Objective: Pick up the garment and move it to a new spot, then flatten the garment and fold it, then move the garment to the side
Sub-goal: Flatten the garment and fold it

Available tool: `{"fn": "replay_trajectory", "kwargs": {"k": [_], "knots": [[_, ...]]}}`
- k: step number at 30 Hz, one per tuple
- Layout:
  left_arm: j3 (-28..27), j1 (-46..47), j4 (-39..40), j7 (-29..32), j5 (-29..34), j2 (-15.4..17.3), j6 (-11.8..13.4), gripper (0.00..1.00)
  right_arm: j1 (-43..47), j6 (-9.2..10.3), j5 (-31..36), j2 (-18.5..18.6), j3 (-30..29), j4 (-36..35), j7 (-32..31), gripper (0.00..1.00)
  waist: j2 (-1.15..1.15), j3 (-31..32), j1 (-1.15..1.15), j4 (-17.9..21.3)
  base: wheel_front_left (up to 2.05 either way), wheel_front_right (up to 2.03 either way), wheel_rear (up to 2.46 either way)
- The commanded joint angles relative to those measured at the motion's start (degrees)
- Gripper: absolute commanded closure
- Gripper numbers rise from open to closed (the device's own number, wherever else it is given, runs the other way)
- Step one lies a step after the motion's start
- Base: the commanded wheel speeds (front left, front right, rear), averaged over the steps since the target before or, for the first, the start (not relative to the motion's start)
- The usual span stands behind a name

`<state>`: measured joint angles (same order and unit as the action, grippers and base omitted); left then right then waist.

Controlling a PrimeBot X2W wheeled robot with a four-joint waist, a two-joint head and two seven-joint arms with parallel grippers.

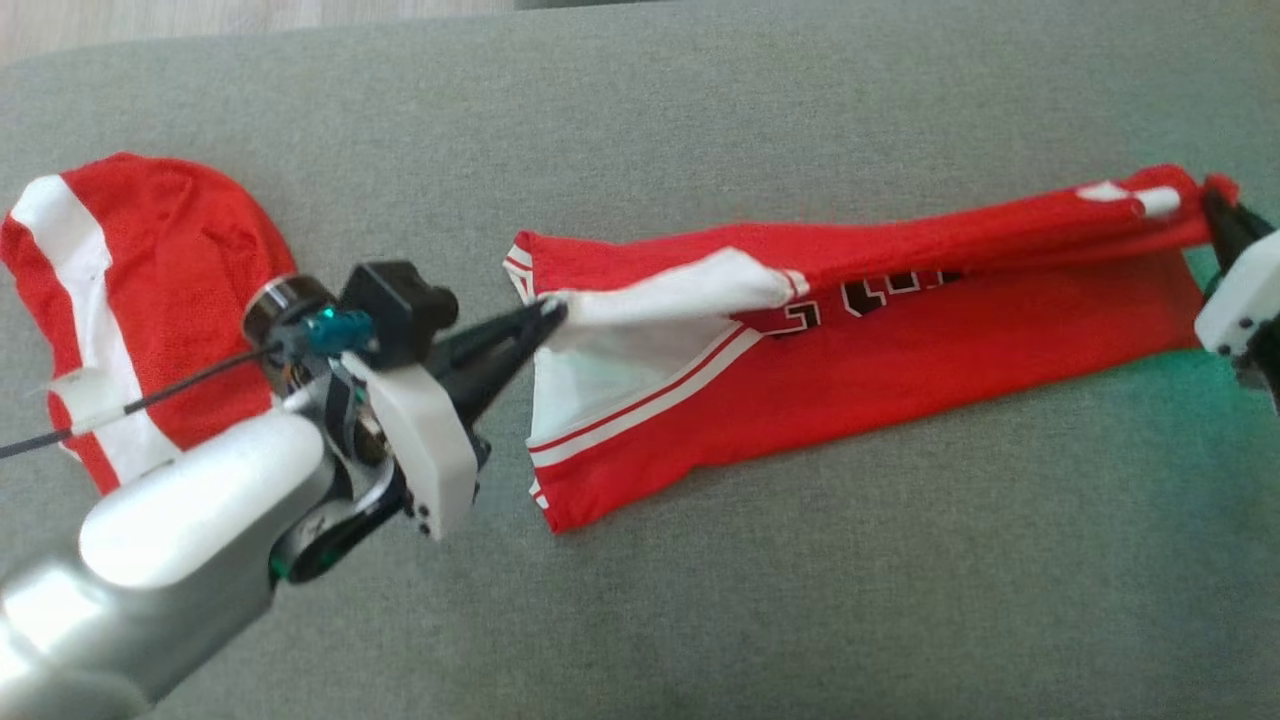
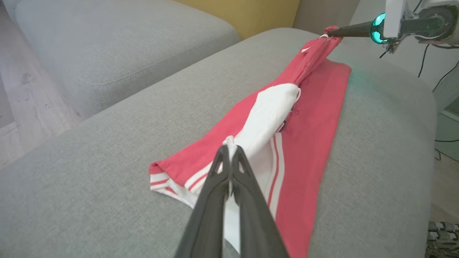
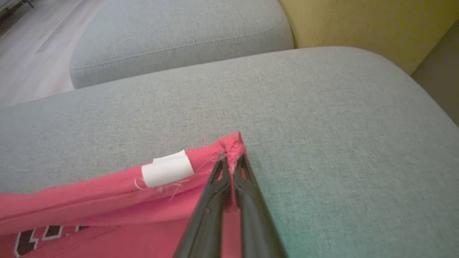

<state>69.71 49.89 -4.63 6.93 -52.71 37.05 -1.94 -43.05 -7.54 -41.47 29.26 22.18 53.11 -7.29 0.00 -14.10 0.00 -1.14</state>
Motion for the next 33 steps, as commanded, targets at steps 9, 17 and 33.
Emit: {"fn": "replay_trajectory", "kwargs": {"k": [9,17,33], "knots": [[0.4,-1.0,7.7,6.6,-2.5,5.0,0.3,1.00,2.3,0.05,-0.8,3.8,4.7,-2.1,-5.8,1.00,0.00,0.5,0.00,1.1,0.00,0.00,0.00],[1.4,-1.7,8.4,9.5,-3.1,4.7,-0.3,1.00,2.6,0.05,-0.3,4.4,6.6,-2.1,-7.1,1.00,0.00,-0.2,0.00,1.5,0.00,0.00,0.00],[0.7,-4.5,4.3,7.5,-3.1,1.9,1.7,0.00,3.1,0.05,-5.0,5.9,6.5,-4.4,-9.3,0.00,0.00,0.8,0.00,2.6,0.00,0.00,0.00]]}}
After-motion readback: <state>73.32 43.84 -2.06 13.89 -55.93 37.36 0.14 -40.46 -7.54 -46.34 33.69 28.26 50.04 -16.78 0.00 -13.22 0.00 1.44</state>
